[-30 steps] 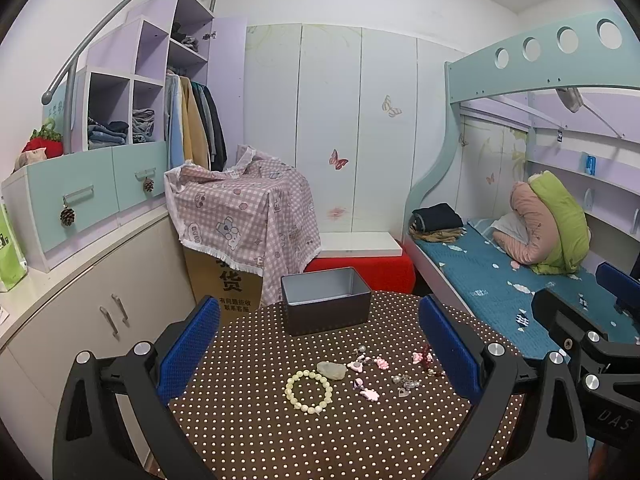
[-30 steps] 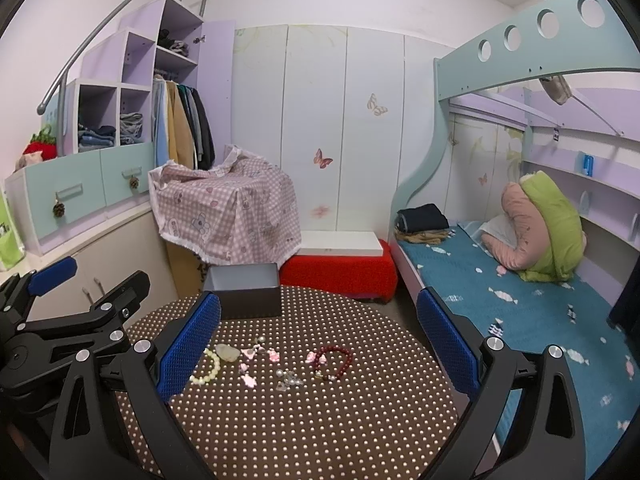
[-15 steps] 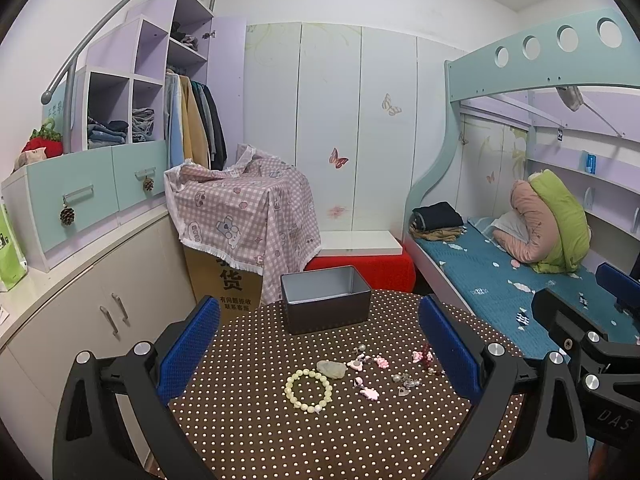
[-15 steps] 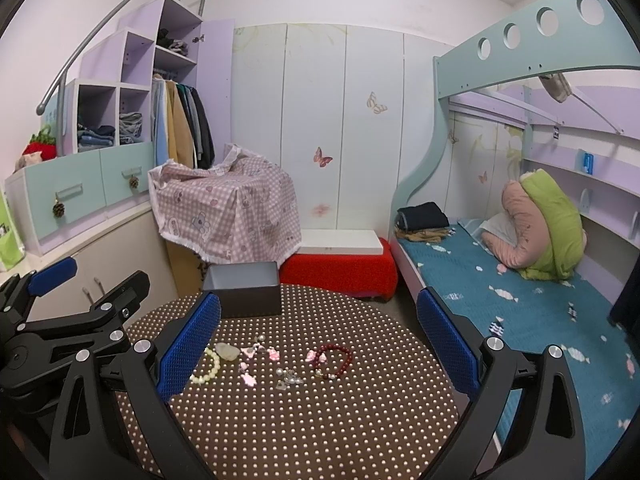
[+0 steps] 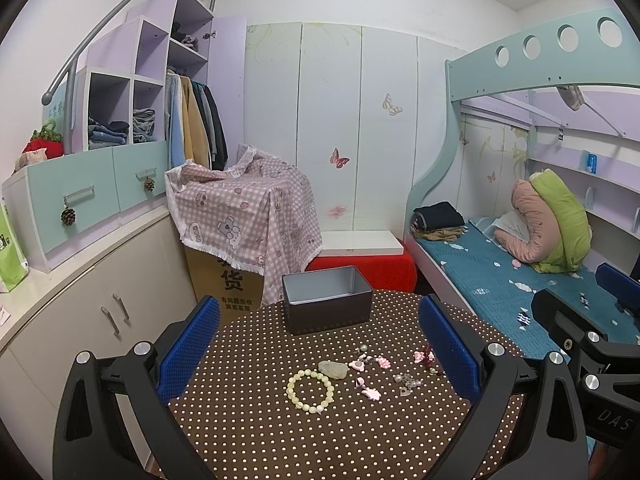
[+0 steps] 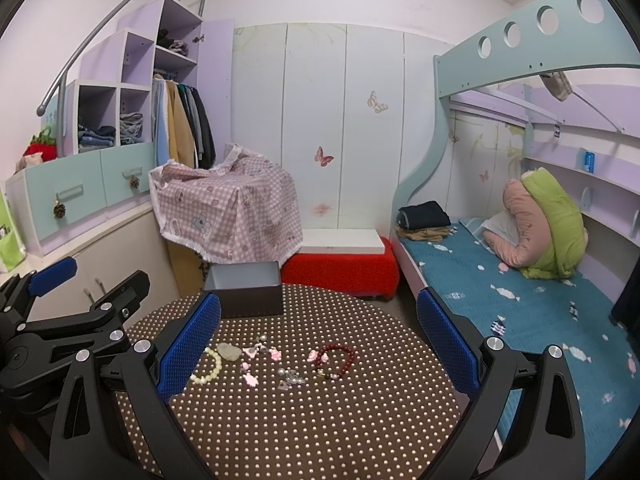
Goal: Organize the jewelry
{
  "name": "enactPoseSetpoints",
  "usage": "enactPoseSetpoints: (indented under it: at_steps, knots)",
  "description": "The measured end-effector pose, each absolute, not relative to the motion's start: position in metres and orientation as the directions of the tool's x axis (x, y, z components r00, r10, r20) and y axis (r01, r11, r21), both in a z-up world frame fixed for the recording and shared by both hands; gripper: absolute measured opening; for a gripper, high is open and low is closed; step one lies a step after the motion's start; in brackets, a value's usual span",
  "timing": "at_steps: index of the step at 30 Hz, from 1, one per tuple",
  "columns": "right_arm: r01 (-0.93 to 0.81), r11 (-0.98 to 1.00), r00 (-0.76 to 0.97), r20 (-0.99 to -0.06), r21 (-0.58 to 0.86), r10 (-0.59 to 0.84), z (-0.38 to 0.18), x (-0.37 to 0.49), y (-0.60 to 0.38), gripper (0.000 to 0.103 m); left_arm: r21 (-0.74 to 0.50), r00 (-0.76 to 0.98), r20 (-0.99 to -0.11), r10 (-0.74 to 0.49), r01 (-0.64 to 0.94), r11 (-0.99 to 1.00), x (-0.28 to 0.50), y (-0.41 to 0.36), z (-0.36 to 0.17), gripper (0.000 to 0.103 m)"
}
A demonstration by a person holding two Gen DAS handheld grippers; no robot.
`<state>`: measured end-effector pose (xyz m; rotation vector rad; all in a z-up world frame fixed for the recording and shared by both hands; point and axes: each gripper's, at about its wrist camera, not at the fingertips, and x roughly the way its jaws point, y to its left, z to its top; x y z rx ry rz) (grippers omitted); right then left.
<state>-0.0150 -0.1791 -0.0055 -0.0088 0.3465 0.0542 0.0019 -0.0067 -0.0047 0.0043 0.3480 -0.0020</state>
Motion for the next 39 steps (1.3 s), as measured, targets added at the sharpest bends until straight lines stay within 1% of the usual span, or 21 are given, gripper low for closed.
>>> enactPoseSetpoints:
  at_steps: [23,39]
  knots:
    - [-0.059,0.998,0.926,-0.371,0.02,0.062,-0.015,-0.001,-0.179,0.095,0.019,0.931,-0.366,0.004,0.003,1.0,0.012,0.003,-0.018,0.096]
    - [-0.062,0.998,0.903,-0.425,0.025,0.067,-0.034,0.02,-0.182,0.095,0.032,0.907,-0.422,-0.001,0.016,0.999,0.028,0.0,-0.032,0.096]
